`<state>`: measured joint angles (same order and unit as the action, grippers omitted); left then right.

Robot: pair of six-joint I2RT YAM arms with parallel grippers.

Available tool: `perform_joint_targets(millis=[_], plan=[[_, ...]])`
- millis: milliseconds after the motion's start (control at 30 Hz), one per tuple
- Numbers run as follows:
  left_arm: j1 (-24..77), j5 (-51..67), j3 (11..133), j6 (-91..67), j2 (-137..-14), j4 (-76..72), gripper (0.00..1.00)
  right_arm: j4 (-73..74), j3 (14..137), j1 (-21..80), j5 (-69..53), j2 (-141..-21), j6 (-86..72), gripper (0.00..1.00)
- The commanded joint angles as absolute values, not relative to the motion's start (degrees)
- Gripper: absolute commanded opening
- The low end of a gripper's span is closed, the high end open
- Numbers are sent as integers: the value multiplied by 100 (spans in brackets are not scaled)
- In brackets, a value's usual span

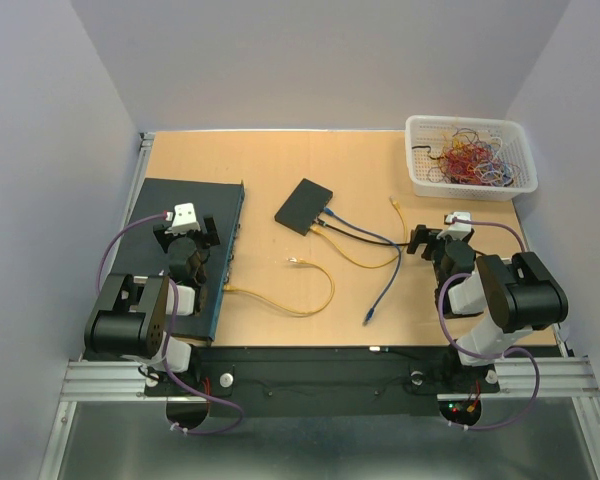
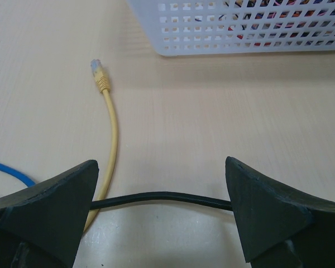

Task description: Insert the plug into the switch port

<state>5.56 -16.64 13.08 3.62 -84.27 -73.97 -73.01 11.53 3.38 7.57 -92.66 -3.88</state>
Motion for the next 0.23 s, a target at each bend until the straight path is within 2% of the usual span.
perform_joint_targets(millis=[0, 200], plan=[[580, -1687, 1318, 448, -8376, -9026, 99, -7700, 1292, 299, 703, -9272, -316, 100], [580, -1687, 1318, 448, -8376, -9026, 99, -7682, 1222, 299, 782, -9176, -308, 100]])
